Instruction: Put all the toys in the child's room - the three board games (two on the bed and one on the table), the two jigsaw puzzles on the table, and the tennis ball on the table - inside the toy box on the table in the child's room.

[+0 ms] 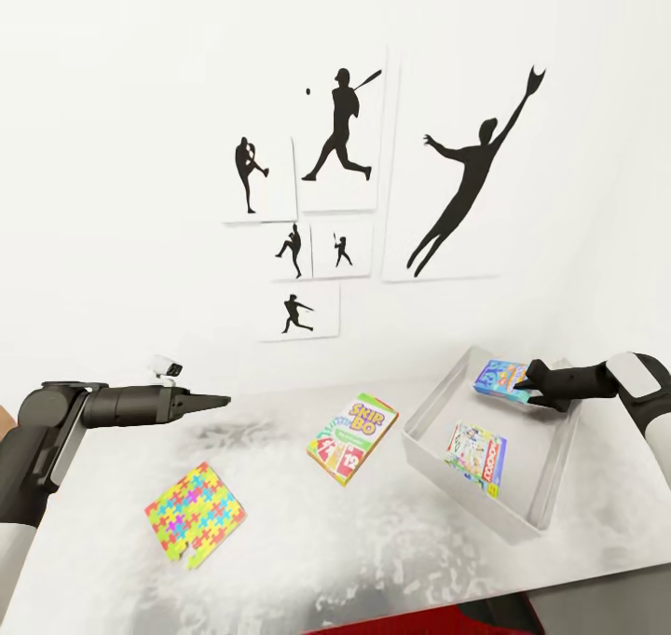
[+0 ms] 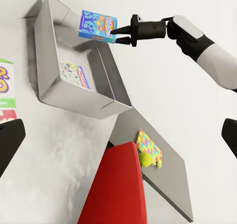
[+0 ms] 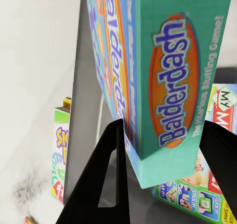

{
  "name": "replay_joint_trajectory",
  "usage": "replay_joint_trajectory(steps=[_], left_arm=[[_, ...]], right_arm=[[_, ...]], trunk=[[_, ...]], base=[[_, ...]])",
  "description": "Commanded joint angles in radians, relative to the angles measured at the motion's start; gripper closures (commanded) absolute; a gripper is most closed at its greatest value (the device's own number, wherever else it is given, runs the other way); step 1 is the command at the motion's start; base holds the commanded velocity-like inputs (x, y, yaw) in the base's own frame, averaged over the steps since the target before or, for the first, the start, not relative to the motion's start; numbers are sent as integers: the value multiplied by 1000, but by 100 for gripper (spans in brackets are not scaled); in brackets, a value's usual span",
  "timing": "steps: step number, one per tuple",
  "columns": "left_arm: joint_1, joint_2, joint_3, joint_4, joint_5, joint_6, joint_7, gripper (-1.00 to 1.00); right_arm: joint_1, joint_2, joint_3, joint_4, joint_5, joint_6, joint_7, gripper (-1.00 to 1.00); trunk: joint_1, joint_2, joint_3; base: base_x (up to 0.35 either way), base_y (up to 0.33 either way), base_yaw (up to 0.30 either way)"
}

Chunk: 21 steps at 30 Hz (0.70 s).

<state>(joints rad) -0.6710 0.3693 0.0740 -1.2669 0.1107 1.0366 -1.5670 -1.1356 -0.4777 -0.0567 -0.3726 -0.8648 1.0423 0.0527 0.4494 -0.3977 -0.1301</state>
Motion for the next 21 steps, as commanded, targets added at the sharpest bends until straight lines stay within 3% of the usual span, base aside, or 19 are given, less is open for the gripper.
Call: replay_joint_trajectory(steps=[1, 9, 12, 15, 18, 21], left_arm=[[-1, 0, 0, 0, 0, 11, -4, -100], [-6, 0, 3, 0, 3, 11, -4, -100], [-10, 0, 3, -2, 20, 11, -4, -100], [-26, -1, -1, -4, 98, 11, -4, -100], [-33, 0, -3, -4, 150, 11, -4, -100], [-37, -1, -5, -5, 175, 11, -4, -100]], right_arm=[[-1, 0, -6, 0, 8, 5, 6, 100], [2, 0, -6, 0, 11, 5, 6, 100], [3, 1, -6, 0, 12, 5, 6, 100], [3, 4, -6, 0, 12, 5, 6, 100], [3, 5, -6, 0, 12, 5, 6, 100], [4, 6, -6, 0, 13, 5, 6, 100]], trunk=[[1, -2, -4], [1, -2, -17], [1, -2, -22], [1, -2, -27], [1, -2, -32], [1, -2, -37]], base=[[0, 0, 0], [0, 0, 0], [0, 0, 0], [0, 0, 0], [0, 0, 0], [0, 0, 0]])
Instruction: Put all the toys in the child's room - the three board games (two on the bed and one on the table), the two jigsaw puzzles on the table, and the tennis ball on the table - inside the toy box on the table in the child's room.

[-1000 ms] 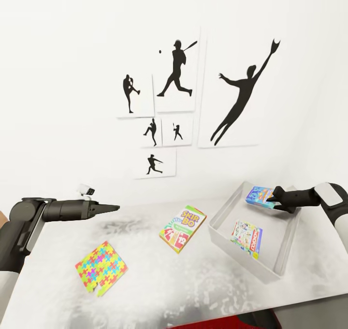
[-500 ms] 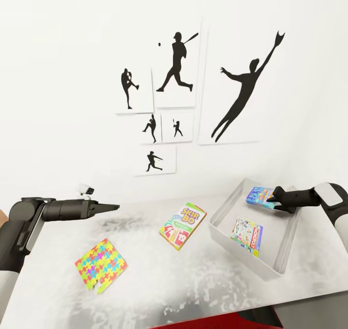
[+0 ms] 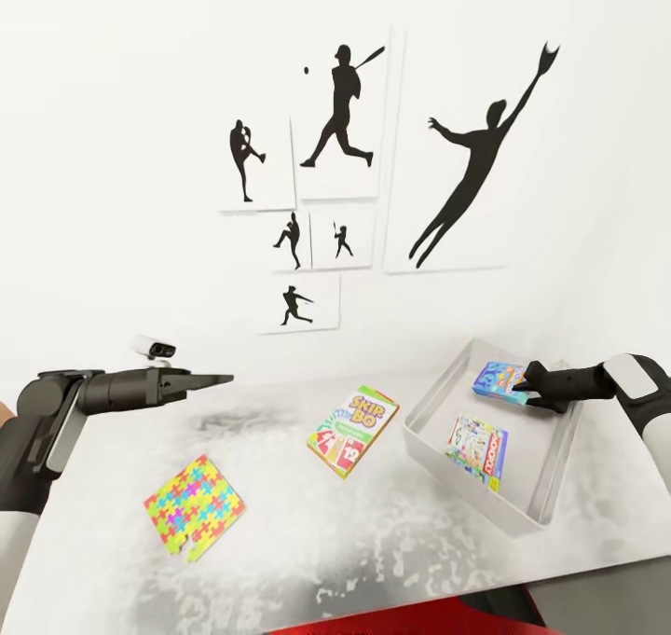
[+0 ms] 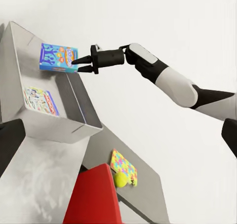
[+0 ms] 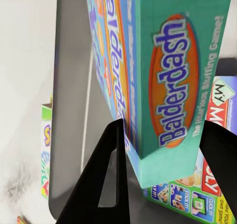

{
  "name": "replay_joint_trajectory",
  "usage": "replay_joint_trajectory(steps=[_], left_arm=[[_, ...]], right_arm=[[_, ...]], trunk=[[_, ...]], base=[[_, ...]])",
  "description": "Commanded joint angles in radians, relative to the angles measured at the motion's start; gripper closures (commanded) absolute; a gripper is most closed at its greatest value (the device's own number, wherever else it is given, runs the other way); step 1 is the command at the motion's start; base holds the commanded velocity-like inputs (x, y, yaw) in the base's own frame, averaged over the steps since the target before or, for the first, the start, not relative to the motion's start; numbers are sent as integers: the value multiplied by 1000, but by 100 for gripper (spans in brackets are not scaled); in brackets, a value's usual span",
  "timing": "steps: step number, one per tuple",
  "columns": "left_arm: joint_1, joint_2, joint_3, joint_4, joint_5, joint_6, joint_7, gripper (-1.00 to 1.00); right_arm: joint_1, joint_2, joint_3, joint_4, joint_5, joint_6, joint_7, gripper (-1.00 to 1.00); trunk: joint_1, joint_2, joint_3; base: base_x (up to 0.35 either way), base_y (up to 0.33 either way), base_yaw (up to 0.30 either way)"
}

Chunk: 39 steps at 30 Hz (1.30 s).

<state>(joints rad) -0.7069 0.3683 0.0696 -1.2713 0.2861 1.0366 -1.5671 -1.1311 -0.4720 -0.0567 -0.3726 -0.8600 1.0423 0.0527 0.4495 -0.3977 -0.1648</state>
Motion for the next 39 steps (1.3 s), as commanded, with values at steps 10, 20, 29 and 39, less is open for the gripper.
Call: replay_joint_trajectory(steps=[10, 20, 29, 39], left_arm=[[-3, 0, -7, 0, 15, 11, -4, -100], [-3, 0, -9, 0, 13, 11, -4, -100], [-3, 1, -10, 0, 12, 11, -4, -100], [-3, 1, -10, 0, 12, 11, -4, -100]], right_arm=[[-1, 1, -6, 0, 9, 5, 6, 100], [-1, -2, -5, 0, 10, 5, 6, 100], [-1, -2, -7, 0, 12, 5, 6, 100], [-1, -3, -8, 0, 12, 5, 6, 100]], trunk=[[1, -2, -19], [1, -2, -35], [1, -2, -50], [1, -2, -66]], base=[[0, 0, 0], [0, 0, 0], [0, 0, 0], [0, 0, 0]])
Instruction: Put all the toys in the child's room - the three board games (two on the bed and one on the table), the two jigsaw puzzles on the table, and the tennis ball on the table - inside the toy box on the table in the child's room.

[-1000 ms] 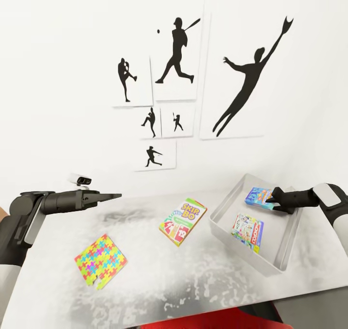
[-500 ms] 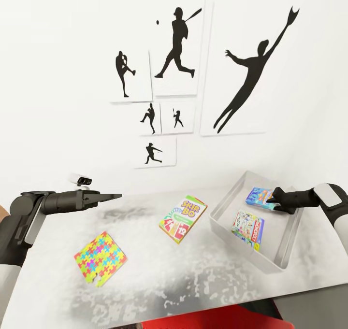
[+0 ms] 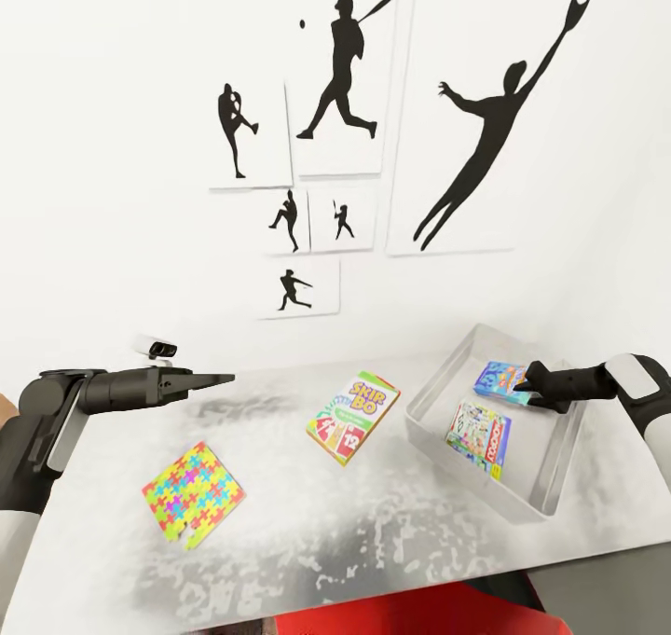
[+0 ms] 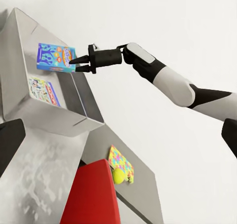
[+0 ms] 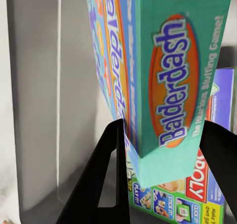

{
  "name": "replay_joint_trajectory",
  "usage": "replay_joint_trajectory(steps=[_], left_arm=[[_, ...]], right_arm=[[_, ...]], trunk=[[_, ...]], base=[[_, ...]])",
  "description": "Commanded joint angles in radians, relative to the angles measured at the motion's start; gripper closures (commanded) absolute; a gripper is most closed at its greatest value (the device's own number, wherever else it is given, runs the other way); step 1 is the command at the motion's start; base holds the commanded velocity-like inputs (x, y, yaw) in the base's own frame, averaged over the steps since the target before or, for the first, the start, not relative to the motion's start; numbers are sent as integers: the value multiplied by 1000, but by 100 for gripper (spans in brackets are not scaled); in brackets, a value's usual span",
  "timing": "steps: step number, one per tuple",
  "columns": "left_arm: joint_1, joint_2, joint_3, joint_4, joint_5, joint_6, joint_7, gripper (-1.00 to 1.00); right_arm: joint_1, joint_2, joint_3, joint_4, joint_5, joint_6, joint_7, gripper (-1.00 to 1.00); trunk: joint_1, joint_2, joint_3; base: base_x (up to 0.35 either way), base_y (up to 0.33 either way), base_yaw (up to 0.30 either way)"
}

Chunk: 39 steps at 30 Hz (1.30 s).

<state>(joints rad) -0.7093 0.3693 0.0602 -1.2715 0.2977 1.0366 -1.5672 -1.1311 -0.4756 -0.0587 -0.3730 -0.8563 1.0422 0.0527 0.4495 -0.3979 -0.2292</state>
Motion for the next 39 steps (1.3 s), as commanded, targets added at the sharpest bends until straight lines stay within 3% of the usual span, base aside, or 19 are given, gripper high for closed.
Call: replay_joint_trajectory(steps=[1, 10, 28, 34, 39], left_arm=[[-1, 0, 0, 0, 0, 11, -4, -100], [-1, 1, -2, 0, 0, 11, -4, -100], [0, 0, -1, 0, -2, 11, -4, -100], [-1, -1, -1, 0, -2, 11, -4, -100], [-1, 0, 1, 0, -2, 11, -4, -100]], right_arm=[[-1, 0, -6, 0, 8, 5, 6, 100], [-1, -5, -7, -1, 9, 5, 6, 100], [-1, -8, -7, -1, 13, 5, 2, 100], [-1, -10, -4, -2, 14, -70, 6, 100], [-1, -10, -3, -2, 15, -89, 6, 100]], trunk=[[1, -2, -4], [1, -2, -18], [1, -2, -20], [1, -2, -20], [1, -2, -20]], base=[[0, 0, 0], [0, 0, 0], [0, 0, 0], [0, 0, 0], [0, 0, 0]])
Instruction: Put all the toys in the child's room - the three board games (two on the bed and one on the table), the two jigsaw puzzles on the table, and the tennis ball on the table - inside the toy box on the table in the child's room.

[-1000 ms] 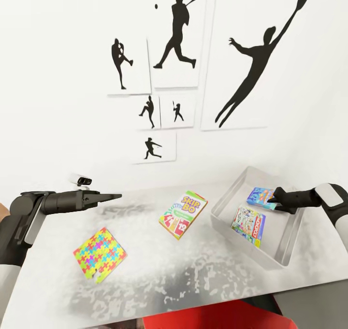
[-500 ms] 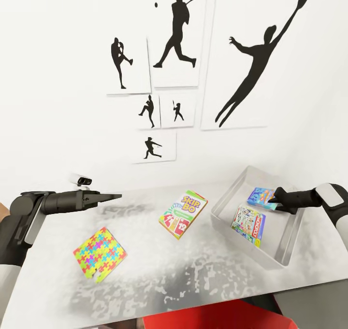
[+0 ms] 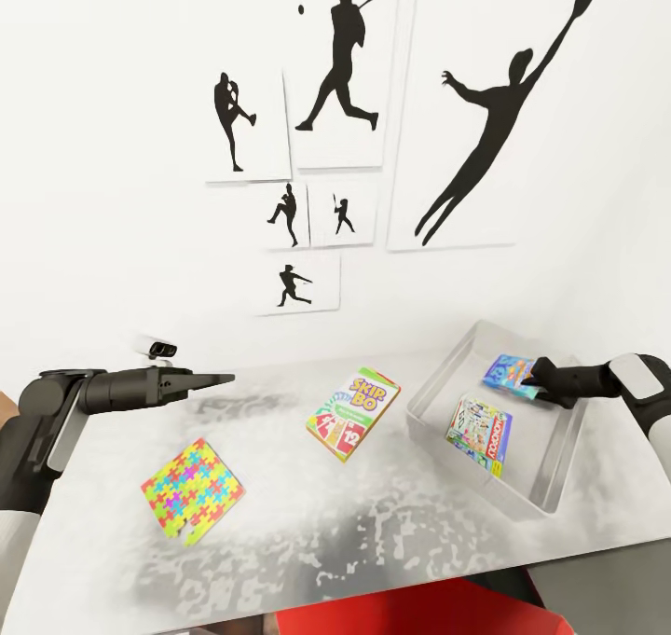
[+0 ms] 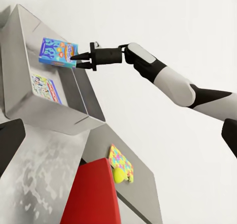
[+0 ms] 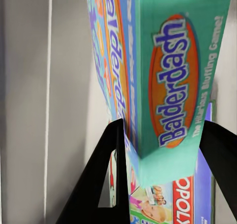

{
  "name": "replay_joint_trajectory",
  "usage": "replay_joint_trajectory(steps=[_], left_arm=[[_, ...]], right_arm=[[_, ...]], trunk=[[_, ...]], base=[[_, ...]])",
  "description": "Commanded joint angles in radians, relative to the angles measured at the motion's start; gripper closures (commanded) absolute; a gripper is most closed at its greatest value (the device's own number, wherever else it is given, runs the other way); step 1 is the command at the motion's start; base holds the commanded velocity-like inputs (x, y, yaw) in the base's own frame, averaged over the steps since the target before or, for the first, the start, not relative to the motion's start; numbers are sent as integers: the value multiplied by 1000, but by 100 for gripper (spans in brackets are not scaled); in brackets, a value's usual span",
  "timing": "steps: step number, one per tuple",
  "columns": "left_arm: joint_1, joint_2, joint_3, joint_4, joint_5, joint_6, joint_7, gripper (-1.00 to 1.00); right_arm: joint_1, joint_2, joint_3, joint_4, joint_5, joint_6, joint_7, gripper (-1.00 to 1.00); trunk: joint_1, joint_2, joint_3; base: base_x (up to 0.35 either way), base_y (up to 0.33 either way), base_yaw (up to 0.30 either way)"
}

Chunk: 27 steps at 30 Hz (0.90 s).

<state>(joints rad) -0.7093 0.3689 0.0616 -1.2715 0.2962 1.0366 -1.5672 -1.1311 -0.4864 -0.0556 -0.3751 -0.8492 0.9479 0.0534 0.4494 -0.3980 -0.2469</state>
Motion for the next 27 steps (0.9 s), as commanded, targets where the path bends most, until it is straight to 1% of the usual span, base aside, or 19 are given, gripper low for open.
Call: replay_joint_trajectory(steps=[1, 3, 4, 8, 10, 16, 27], left_arm=[[-1, 1, 0, 0, 0, 11, -4, -100], [-1, 1, 1, 0, 0, 11, -4, -100], [-1, 1, 1, 0, 0, 11, -4, -100], [-1, 0, 1, 0, 0, 11, -4, -100], [-1, 0, 1, 0, 0, 11, -4, -100], [-1, -1, 1, 0, 0, 11, -4, -100], [-1, -1, 0, 0, 0, 11, -4, -100]], right_arm=[[-1, 0, -6, 0, 9, 1, 5, 100], [-1, 1, -5, -1, 12, -5, 6, 100], [-2, 1, -2, -3, 20, -13, 6, 100], [-4, 3, 37, -38, 91, -30, 7, 100], [-4, 3, 45, -48, 105, -32, 8, 100], [-4, 4, 54, -57, 119, -35, 8, 100], [-4, 4, 57, -59, 122, -35, 10, 100]], trunk=[[1, -2, -2], [1, -2, -2], [1, -2, -2], [1, -2, -2], [1, -2, -2], [1, -2, -2], [1, -2, -2]], base=[[0, 0, 0], [0, 0, 0], [0, 0, 0], [0, 0, 0], [0, 0, 0], [0, 0, 0], [0, 0, 0]])
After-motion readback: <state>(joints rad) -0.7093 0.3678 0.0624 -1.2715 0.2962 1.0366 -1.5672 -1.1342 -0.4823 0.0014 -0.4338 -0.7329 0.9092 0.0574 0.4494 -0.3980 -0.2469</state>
